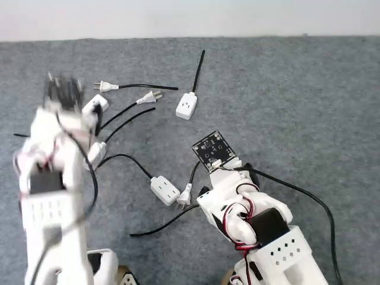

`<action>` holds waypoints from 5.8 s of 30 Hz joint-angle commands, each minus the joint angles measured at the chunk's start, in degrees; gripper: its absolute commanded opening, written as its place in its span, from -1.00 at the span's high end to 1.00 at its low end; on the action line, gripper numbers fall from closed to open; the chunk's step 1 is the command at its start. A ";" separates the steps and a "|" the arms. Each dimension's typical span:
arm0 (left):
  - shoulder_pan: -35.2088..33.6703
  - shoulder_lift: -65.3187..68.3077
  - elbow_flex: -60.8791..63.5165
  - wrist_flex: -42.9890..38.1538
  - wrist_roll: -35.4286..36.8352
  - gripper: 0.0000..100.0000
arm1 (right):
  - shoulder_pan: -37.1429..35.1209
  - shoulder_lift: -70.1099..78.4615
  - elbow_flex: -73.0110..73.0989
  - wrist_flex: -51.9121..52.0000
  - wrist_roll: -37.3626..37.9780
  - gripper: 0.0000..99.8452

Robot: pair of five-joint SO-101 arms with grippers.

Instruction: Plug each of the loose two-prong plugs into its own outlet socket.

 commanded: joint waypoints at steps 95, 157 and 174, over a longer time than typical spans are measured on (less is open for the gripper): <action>-6.42 125.98 -125.32 16.18 -9.14 0.55 | 1.45 -0.13 8.09 -7.87 -0.70 0.19; 6.24 43.78 -106.42 55.91 8.62 0.63 | 1.36 -0.13 8.35 -7.87 -0.70 0.19; 8.18 -10.02 -41.01 50.99 5.98 0.63 | 1.19 -0.13 8.35 -7.16 -0.35 0.19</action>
